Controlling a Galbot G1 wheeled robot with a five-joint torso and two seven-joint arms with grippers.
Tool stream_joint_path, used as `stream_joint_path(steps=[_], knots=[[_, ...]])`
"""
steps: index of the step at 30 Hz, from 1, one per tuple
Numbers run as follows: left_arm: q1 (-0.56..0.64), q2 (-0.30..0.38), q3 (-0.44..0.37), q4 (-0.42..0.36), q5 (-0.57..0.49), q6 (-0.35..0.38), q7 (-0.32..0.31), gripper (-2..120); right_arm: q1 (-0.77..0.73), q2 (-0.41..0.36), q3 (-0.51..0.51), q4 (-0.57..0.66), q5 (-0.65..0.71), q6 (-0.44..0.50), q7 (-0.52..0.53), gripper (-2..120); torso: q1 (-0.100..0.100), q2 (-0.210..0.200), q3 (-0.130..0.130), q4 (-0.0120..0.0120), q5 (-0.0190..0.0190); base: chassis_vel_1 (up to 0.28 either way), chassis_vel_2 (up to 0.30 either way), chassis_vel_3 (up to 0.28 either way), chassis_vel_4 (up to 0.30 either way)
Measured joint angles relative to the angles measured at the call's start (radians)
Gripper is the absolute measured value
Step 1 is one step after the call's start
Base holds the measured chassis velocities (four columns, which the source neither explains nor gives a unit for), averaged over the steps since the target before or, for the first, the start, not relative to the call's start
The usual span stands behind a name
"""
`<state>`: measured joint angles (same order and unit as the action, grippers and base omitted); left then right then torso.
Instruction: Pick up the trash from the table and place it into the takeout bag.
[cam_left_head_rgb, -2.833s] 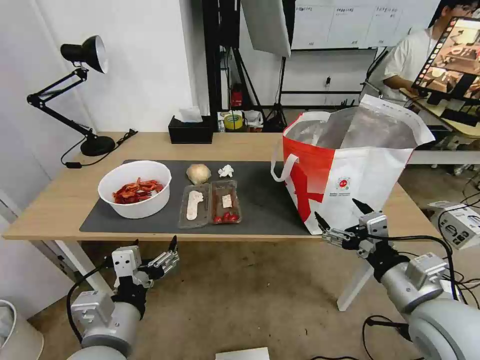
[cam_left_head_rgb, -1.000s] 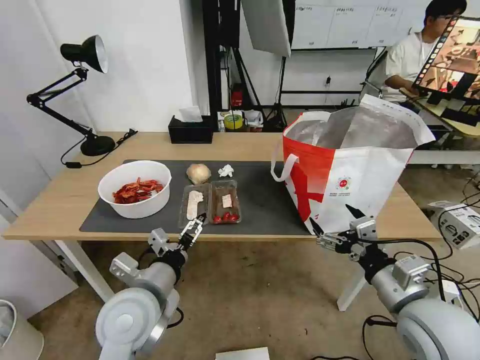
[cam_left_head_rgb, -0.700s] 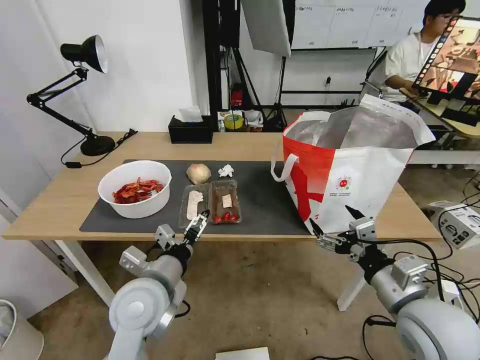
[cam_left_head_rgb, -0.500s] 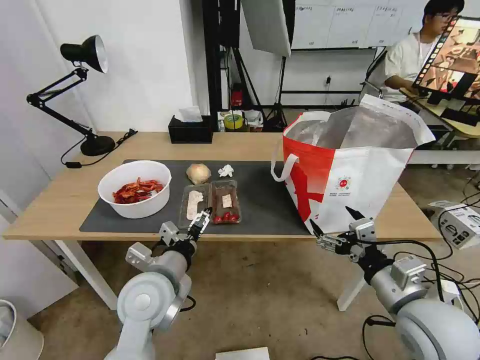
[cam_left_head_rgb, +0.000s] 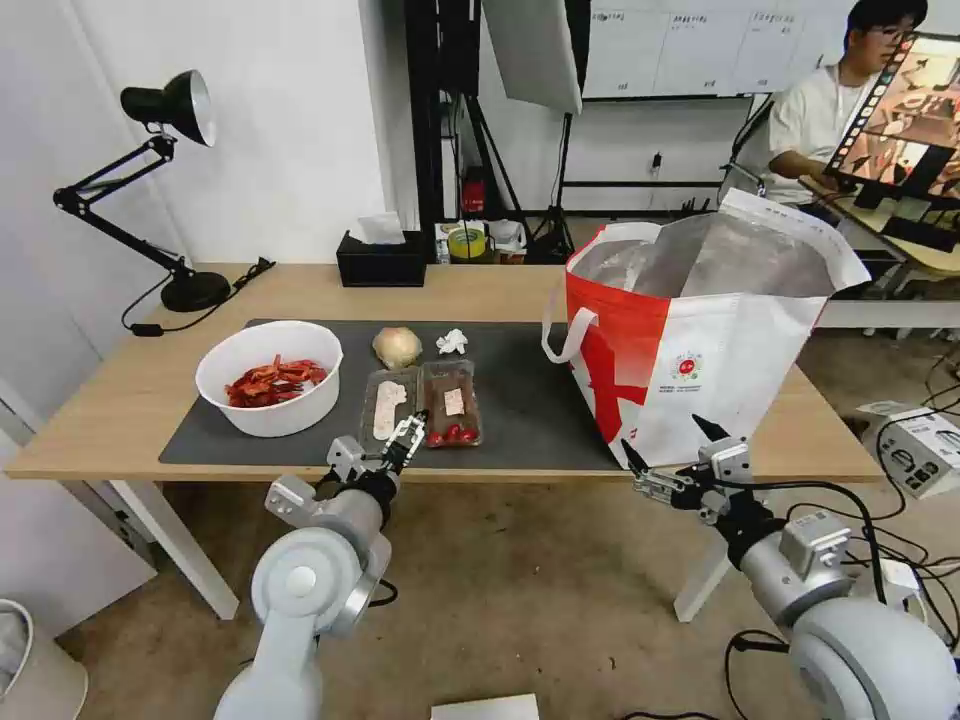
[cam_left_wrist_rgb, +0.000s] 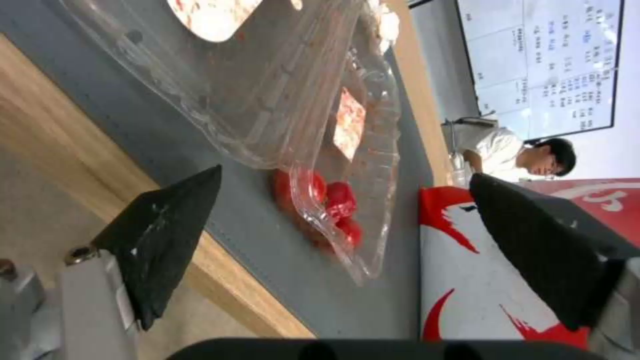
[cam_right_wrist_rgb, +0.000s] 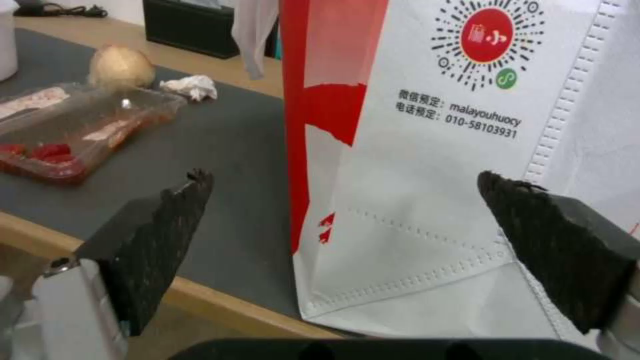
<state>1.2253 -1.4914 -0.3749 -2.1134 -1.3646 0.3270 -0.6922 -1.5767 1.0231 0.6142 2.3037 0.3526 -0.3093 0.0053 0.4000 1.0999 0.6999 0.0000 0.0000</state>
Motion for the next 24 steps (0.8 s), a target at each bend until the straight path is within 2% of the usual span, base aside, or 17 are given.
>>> stream_joint_path(steps=[24], knots=[[-0.032,-0.008,-0.002,0.036,0.012,-0.038,-0.024,100,-0.008,0.010,0.001,0.004,-0.010,0.004,0.001,100,0.000,0.000,0.000,0.0000,0.0000,0.000,0.000,0.000,0.000]])
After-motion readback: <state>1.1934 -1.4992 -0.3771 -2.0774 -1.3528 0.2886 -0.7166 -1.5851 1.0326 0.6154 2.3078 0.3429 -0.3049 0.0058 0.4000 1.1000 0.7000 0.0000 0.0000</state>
